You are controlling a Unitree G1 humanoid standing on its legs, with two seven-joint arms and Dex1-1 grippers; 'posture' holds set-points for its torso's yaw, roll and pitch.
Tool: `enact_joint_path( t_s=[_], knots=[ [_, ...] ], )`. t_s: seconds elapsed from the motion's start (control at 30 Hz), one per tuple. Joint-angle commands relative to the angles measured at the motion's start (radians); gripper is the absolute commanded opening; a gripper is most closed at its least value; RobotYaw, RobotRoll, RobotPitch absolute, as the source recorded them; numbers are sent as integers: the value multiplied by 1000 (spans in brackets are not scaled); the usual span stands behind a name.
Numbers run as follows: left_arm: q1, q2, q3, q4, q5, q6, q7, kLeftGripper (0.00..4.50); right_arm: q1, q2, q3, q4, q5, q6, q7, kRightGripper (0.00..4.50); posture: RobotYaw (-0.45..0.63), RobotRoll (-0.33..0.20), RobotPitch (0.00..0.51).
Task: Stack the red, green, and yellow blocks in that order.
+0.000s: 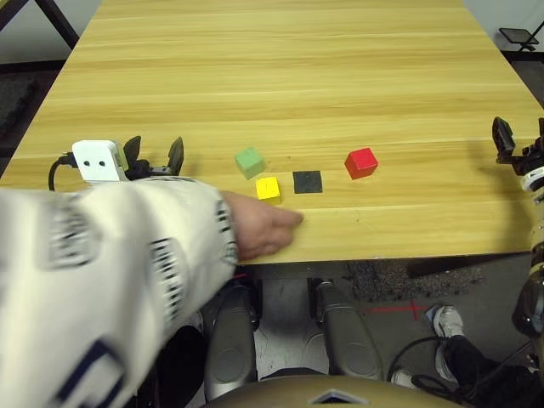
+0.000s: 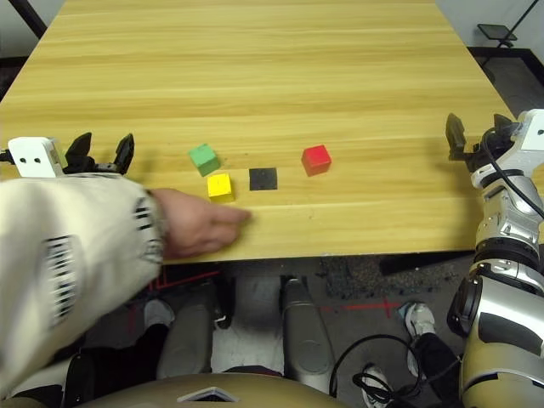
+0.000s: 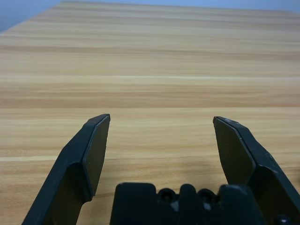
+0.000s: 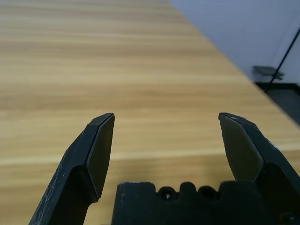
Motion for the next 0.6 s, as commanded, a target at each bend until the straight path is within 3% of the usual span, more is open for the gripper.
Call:
enact_joint_path(
  t_s=[0.03,0.1,0.27,0.43,0.6],
  knots=[
    [20,3,-4,13,4,6,-3,4479,47,8,8,-37,14,50,63,4500,35,-56,257],
    [21,17,2,28,-1,2,-20,4479,51,-4,20,-42,8,59,102,4500,37,-53,254],
    [-69,172,21,-70,-149,128,-200,4479,-62,-70,113,-62,-11,142,381,4500,63,-30,248],
    [-177,366,-31,-131,-283,301,-422,4479,-174,-78,243,-31,-63,165,661,4500,101,-42,224],
    [-257,452,-153,-162,-330,415,-595,4479,-307,-59,380,56,-149,103,948,4500,121,-51,204]
  ],
)
